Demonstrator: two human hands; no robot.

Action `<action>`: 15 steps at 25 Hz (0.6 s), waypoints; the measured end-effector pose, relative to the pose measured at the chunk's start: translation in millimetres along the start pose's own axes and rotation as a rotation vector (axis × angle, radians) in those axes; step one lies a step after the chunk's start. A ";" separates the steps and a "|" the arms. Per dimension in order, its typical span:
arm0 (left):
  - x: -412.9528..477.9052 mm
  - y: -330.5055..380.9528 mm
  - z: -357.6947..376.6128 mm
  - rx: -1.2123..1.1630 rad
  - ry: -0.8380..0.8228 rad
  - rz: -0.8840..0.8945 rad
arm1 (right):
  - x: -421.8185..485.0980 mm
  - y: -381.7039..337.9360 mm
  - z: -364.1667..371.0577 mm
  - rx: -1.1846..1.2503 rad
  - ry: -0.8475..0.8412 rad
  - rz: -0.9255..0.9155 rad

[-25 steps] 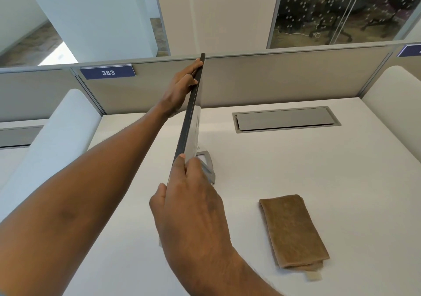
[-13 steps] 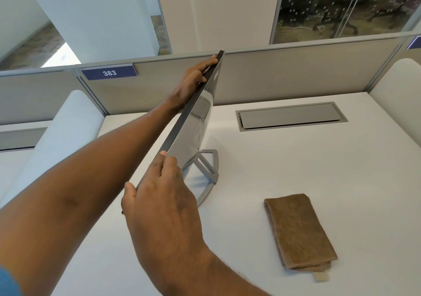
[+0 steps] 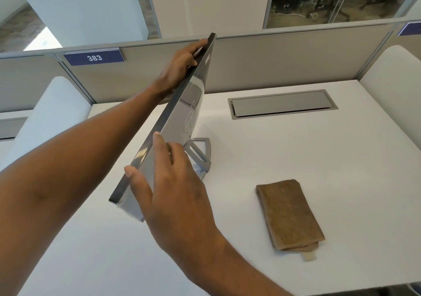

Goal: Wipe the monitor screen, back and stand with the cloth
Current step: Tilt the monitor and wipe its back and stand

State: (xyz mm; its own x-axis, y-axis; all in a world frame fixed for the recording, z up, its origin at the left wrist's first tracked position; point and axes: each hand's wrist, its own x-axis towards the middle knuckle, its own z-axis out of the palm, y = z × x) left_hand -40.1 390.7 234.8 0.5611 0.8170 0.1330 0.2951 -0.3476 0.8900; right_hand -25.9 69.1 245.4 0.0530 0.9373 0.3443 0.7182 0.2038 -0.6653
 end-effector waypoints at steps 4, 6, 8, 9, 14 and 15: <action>-23.8 16.3 4.3 -0.050 -0.004 -0.018 | -20.7 52.8 0.5 0.009 0.043 0.021; -38.2 24.3 2.7 -0.026 -0.068 0.008 | -36.2 104.1 2.0 -0.030 0.034 0.057; -53.6 29.0 -0.8 -0.033 -0.100 0.001 | -54.8 168.9 9.3 -0.182 0.017 0.110; -63.3 31.1 -2.2 -0.058 -0.089 -0.028 | -65.6 203.3 14.5 -0.247 -0.010 0.171; -132.0 49.1 -8.7 -0.093 0.013 -0.092 | -104.2 331.4 23.3 -0.585 -0.235 0.349; -145.3 51.1 -9.9 -0.089 0.029 -0.098 | -110.7 346.9 22.3 -0.641 -0.290 0.349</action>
State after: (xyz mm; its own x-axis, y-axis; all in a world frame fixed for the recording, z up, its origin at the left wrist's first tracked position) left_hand -114.3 258.8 265.3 0.5102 0.8583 0.0551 0.2764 -0.2243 0.9345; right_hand 201.8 42.3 -38.2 0.2288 0.9716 -0.0599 0.9584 -0.2356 -0.1609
